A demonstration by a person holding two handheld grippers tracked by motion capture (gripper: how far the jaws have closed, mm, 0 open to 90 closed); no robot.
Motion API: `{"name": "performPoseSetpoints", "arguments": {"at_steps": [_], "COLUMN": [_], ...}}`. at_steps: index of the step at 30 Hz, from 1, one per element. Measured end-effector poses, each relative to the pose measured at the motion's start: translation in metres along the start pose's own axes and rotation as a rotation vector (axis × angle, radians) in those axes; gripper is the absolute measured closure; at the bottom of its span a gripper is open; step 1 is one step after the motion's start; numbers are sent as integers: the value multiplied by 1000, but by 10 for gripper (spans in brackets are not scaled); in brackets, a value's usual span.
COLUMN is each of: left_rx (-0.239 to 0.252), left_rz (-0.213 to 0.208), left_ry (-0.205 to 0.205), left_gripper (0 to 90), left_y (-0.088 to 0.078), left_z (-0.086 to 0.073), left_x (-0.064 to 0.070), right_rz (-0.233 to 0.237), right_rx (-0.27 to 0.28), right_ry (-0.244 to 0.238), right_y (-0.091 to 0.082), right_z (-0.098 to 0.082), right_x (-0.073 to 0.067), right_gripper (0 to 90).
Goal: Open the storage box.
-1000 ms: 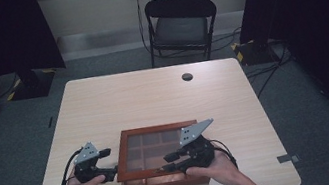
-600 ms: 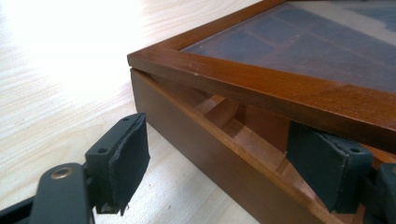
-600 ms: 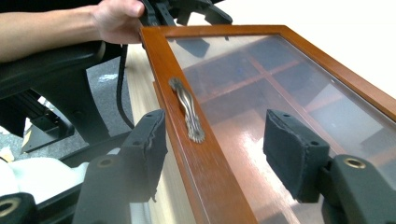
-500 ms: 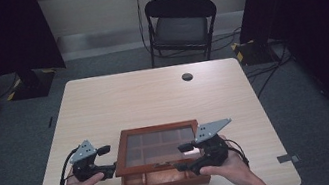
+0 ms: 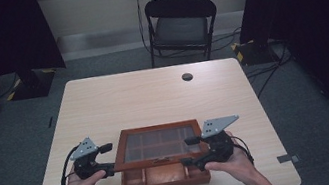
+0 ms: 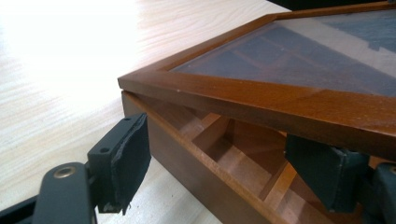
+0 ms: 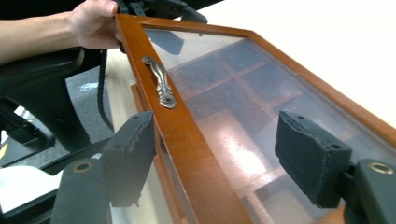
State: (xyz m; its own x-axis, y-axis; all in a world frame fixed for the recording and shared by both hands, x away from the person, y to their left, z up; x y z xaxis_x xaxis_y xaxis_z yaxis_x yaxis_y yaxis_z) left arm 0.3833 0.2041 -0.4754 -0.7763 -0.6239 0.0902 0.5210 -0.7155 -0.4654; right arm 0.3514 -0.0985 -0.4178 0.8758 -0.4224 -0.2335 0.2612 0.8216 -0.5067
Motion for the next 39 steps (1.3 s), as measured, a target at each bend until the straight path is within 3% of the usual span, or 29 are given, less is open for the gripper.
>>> {"name": "performPoseSetpoints", "arguments": {"at_steps": [6, 10, 13, 29, 32, 39], "left_rx": [23, 24, 14, 29, 31, 33], "left_rz": [14, 8, 10, -32, -11, -30], "left_ry": [-14, -21, -7, -38, -9, -12], "left_gripper": [203, 203, 208, 227, 260, 278], "left_y": [-1, -2, -3, 0, -2, 3], "left_z": [8, 11, 13, 27, 31, 42], "left_x": [-3, -5, -5, -6, -5, -7], "right_rz": [-27, -52, -53, -102, -109, -135], "right_rx": [26, 38, 39, 54, 58, 100], "right_ry": [3, 13, 19, 33, 38, 52], "right_y": [-9, -10, -12, -23, -22, -24], "right_z": [4, 4, 4, 4, 4, 11], "right_x": [6, 9, 12, 25, 28, 37], "right_gripper": [262, 200, 186, 188, 195, 242]}}
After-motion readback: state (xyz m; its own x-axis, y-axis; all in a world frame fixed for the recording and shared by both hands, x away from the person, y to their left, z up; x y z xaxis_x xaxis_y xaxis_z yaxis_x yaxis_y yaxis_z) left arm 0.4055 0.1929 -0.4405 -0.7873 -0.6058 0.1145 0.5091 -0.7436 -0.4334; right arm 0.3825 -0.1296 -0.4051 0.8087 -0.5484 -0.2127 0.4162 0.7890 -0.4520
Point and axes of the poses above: each handheld gripper's, and its own axes: y roughly forward along the jaws, z roughly out of its top, x roughly to its right, the point moved 6 cm from there along y, roughly forward along the jaws, and after that the axes turned 4 degrees about y, right-handed, at the moved point
